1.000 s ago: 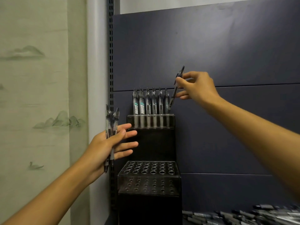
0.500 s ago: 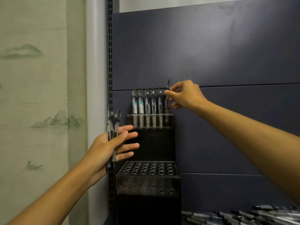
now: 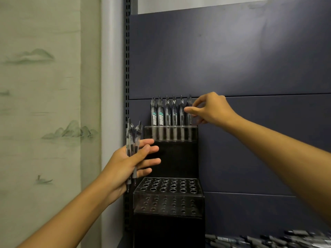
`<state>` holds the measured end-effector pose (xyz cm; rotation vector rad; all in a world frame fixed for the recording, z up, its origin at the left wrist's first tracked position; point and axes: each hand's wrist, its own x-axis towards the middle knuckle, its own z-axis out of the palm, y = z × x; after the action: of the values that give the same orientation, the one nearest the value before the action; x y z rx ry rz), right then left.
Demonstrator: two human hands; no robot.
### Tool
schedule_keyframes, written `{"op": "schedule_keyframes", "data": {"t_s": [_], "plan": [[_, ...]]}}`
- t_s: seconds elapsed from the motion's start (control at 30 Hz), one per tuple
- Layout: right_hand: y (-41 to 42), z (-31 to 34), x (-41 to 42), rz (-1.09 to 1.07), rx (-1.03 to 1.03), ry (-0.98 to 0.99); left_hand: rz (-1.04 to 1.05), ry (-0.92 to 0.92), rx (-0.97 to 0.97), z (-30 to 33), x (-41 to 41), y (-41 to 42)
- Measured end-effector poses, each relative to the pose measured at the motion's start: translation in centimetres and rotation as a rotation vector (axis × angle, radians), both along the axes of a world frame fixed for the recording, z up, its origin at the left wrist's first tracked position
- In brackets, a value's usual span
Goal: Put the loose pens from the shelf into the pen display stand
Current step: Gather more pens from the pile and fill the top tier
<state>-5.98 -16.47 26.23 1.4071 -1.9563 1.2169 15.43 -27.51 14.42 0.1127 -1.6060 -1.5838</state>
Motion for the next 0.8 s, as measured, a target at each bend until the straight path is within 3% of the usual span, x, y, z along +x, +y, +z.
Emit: {"op": "schedule_keyframes", "data": {"t_s": [0.07, 0.13, 0.27, 0.47, 0.8], "plan": [[0.4, -0.3, 0.8, -0.053, -0.097, 0.099, 0.004, 0.010, 0.007, 0.1, -0.1, 0.1], [0.8, -0.9, 3.2, 0.055, -0.155, 0.129, 0.008, 0.018, 0.004, 0.3, -0.3, 0.4], [-0.1, -3.5, 8.3, 0.382, 0.126, -0.030, 0.029, -0.021, -0.033, 0.6, -1.2, 1.3], [-1.8, -4.5, 9.1, 0.464, 0.066, -0.197, 0.015, -0.036, -0.072, 1.4, -0.9, 1.5], [-2.6, -4.6, 10.1, 0.577, 0.007, -0.243, -0.046, -0.039, -0.089, 1.1, 1.0, 0.6]]}}
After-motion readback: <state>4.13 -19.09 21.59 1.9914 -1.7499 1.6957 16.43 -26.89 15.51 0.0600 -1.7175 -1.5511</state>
